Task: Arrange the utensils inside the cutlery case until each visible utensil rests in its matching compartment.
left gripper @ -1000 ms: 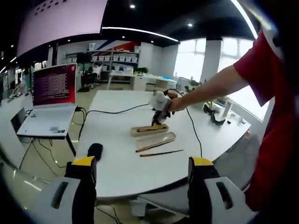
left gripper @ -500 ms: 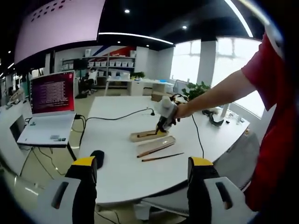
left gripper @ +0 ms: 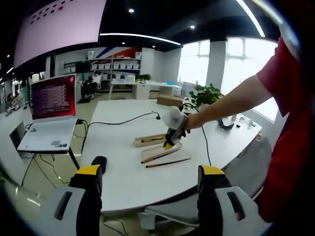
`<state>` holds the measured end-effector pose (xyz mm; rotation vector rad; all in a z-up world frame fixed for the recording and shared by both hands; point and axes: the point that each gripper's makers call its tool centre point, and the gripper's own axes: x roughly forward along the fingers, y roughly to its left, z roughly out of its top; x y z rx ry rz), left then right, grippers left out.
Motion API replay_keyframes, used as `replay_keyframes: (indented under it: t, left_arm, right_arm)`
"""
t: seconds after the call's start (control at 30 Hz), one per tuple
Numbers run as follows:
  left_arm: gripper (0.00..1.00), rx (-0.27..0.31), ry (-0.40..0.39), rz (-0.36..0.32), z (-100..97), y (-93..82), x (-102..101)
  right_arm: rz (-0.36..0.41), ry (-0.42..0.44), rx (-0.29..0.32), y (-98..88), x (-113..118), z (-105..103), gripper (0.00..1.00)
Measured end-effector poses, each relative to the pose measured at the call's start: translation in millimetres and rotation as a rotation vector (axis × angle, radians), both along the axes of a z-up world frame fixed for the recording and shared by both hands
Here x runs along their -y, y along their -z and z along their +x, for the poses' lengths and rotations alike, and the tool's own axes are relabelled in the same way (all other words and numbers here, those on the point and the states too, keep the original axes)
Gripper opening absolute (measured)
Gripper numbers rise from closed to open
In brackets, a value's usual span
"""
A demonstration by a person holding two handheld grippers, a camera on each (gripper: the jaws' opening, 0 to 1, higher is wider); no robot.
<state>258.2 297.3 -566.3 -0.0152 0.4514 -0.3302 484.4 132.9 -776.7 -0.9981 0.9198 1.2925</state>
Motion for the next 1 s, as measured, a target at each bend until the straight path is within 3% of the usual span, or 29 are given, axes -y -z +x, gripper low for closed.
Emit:
replay_keyframes:
  t: [0.67,1.0]
  left_arm:
    - [0.82,0.013,-0.012,0.006,-5.0,-6.0,-2]
    - [0.82,0.003,-0.004,-0.008,-6.9,-1.9,2]
  right_arm:
    - [0.008,0.01,-0.082,33.0,-9,-43,0.1]
    - [-0.006,-0.006,-0.083,37.1,-14,-46,0.08]
